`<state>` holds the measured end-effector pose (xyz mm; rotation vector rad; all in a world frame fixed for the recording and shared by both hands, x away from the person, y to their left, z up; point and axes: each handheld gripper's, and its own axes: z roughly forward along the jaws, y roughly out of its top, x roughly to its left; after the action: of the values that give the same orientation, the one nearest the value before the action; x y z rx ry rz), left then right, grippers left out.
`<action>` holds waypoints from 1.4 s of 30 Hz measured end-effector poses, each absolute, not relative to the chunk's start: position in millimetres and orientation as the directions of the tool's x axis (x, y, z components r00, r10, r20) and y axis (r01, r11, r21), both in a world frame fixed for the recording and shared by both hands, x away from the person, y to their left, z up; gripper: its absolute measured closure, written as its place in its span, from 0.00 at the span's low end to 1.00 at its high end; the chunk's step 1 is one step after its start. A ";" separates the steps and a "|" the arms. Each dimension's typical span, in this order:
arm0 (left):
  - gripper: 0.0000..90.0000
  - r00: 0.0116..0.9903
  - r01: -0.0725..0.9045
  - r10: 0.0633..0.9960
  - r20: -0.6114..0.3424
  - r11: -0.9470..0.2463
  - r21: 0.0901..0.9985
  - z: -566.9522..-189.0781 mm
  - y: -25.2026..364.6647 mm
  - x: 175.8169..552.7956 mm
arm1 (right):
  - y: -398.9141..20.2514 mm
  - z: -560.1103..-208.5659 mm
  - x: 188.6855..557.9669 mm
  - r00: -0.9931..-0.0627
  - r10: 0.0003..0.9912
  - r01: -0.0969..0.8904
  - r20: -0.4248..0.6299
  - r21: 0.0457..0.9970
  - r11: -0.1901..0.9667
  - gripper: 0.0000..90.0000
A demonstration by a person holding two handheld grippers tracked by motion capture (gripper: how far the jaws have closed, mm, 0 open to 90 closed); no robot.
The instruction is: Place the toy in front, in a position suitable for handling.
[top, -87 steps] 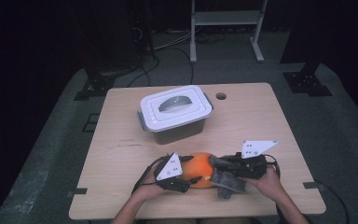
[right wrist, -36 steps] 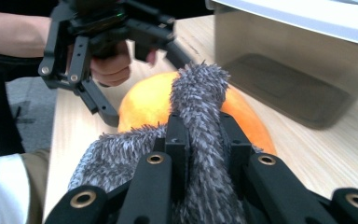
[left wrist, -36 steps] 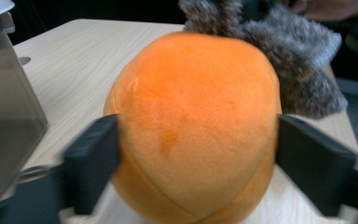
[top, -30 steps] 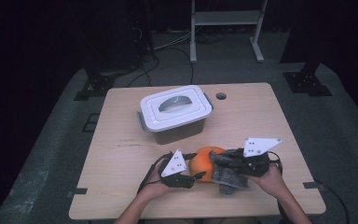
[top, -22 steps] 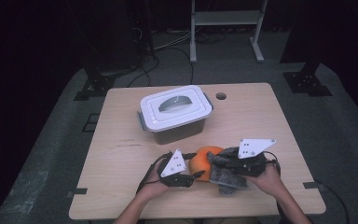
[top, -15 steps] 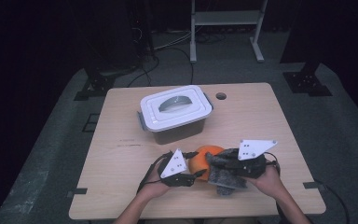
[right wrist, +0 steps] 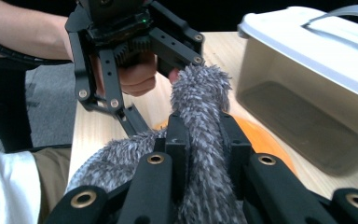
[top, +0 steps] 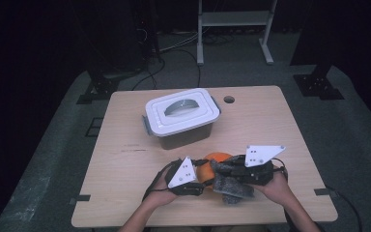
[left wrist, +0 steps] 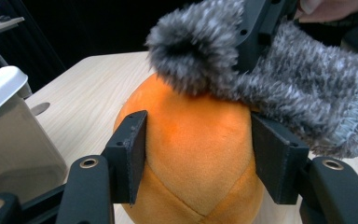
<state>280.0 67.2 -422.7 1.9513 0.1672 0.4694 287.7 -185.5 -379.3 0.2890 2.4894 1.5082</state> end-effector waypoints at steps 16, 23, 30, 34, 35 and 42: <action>0.32 0.943 0.048 0.316 0.108 -0.448 0.893 -435.1 80.7 293.1 | -180.8 -396.9 293.1 -0.960 0.276 0.089 -0.055 0.870 0.484 0.85; 0.40 0.937 0.096 0.344 0.060 -0.419 0.903 -438.7 90.6 300.8 | -206.0 -405.6 306.5 -0.941 0.338 0.168 0.007 0.877 0.449 0.85; 0.39 0.940 0.098 0.336 0.054 -0.420 0.902 -439.9 90.3 300.7 | -218.3 -402.2 305.3 -0.932 0.360 0.188 0.034 0.896 0.402 0.85; 0.39 0.950 0.070 0.301 0.079 -0.453 0.889 -439.8 89.6 298.6 | -202.6 -404.1 302.2 -0.949 0.316 0.158 0.015 0.886 0.435 0.85; 0.39 0.951 0.068 0.298 0.080 -0.456 0.887 -440.1 90.8 298.1 | -202.0 -406.0 302.9 -0.950 0.311 0.163 0.020 0.883 0.441 0.85; 0.39 0.956 0.046 0.277 0.097 -0.470 0.882 -439.9 91.6 295.9 | -225.2 -409.9 310.9 -0.921 0.387 0.225 0.044 0.871 0.437 0.85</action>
<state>295.9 91.6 -439.9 2.0491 0.2292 0.2748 310.9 -225.2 -409.9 0.5423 2.5220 1.4898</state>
